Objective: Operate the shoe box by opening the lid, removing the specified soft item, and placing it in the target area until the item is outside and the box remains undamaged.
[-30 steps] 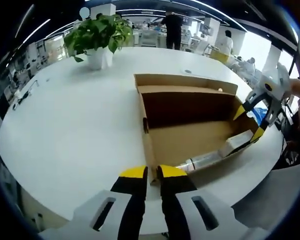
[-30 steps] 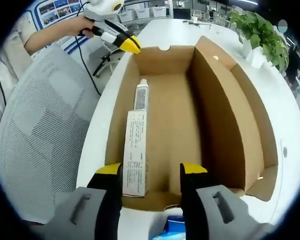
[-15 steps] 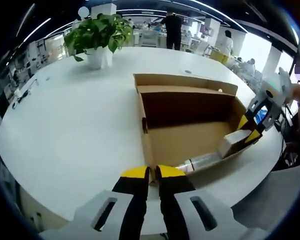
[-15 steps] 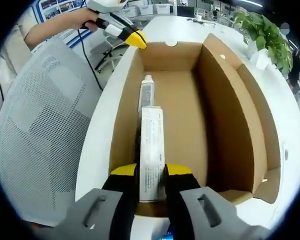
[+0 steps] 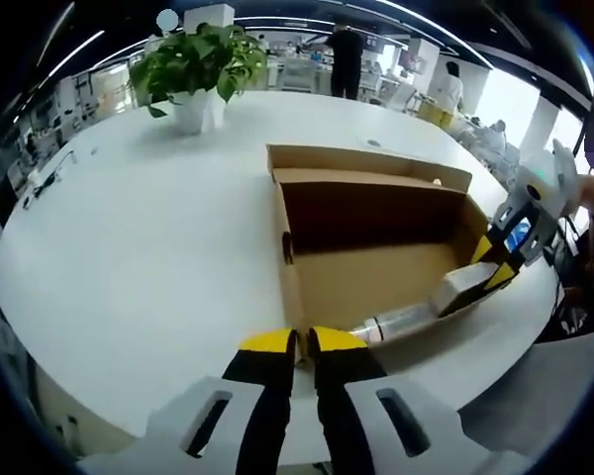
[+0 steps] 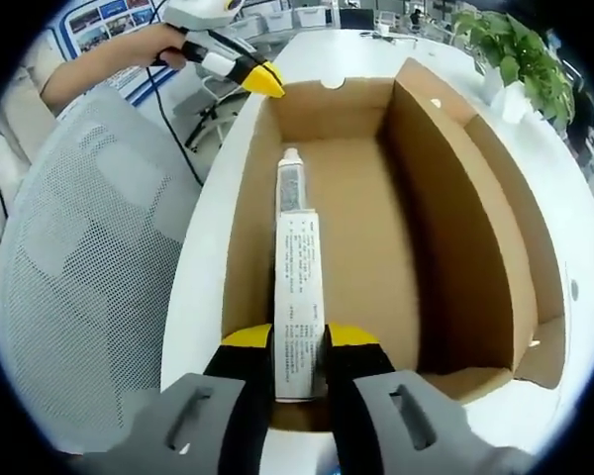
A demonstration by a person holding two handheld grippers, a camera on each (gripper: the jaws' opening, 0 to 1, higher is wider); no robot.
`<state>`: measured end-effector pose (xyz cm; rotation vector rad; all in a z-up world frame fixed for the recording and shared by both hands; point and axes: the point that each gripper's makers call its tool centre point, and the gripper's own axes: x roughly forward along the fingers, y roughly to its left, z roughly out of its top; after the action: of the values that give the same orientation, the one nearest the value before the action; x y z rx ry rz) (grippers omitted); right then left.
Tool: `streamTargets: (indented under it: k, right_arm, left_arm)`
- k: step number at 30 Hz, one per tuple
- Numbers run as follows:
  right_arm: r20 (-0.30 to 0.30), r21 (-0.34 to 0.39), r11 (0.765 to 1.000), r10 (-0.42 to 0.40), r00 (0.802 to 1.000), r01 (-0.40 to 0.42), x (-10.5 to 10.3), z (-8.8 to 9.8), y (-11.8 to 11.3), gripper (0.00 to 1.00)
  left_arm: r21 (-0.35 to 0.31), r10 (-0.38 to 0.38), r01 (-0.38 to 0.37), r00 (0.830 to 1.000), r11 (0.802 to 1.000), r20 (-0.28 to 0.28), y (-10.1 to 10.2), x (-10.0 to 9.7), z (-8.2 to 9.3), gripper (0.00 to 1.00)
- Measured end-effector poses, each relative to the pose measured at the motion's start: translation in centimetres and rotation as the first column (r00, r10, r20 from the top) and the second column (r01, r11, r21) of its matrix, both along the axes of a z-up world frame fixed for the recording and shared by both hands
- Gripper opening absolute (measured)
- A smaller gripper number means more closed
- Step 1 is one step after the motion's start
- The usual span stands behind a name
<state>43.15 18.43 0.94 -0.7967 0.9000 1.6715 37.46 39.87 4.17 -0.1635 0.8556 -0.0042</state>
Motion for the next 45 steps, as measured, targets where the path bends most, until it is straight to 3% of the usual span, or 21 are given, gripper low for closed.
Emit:
streamTargets:
  k: [27,45]
  right_arm:
    - [0.122,0.093,0.994,0.038,0.992,-0.05,1.0,5.1,0.5,0.15]
    - [0.182,0.175,0.983,0.024,0.983,-0.056,2.0,10.7,-0.6,0.15]
  left_arm:
    - [0.004,0.006,-0.006,1.0,1.0,-0.008,0.0,0.0,0.0,0.04]
    - [-0.004,0.027,-0.027,1.0,1.0,-0.014,0.0,-0.1,0.1,0.04]
